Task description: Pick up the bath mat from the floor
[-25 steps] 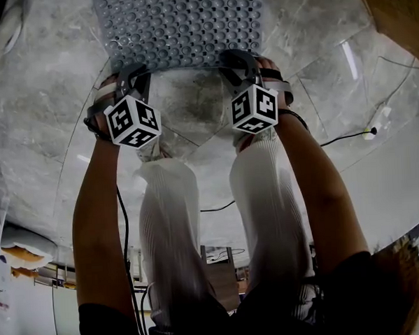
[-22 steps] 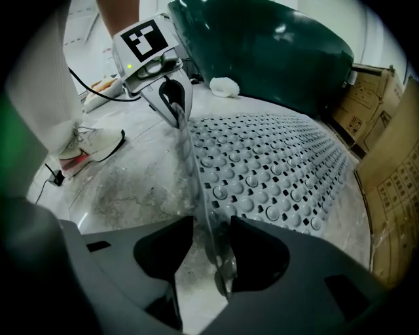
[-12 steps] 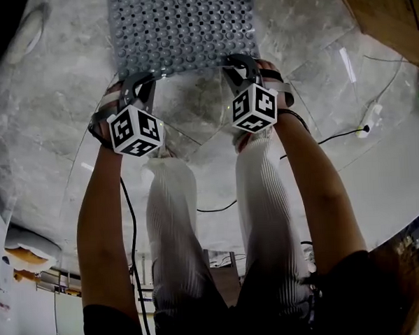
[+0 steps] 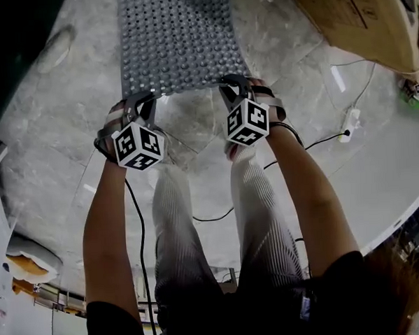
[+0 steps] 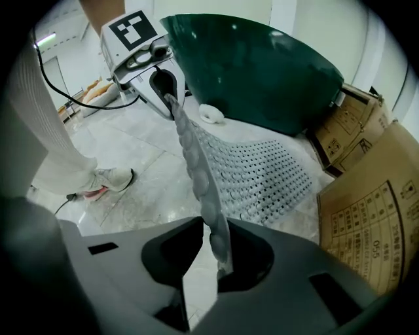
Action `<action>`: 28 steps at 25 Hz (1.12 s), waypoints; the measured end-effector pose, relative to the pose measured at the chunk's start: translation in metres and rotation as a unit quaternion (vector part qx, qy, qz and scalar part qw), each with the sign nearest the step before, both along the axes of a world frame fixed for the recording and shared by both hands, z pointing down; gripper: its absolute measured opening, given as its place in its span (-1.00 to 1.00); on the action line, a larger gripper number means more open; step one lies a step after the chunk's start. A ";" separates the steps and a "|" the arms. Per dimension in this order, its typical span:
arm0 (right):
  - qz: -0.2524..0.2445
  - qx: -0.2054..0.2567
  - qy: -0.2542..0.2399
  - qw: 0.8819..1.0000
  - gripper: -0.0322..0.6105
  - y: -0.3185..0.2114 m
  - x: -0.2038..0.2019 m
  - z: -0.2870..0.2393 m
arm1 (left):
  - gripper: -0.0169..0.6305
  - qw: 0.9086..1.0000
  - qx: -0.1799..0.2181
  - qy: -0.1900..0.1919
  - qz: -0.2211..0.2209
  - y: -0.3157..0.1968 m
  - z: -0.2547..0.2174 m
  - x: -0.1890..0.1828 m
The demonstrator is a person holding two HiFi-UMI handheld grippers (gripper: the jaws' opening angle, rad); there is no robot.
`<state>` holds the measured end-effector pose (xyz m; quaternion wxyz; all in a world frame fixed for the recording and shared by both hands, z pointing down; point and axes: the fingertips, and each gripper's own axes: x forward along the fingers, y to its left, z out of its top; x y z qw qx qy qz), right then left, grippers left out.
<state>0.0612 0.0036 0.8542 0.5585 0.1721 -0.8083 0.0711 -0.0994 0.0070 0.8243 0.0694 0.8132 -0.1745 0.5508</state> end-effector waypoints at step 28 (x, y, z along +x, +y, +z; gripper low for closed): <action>0.085 0.019 -0.085 0.993 -0.81 -0.053 -0.010 -0.353 | -0.89 0.993 0.078 0.032 -0.080 -0.046 -0.337 -0.010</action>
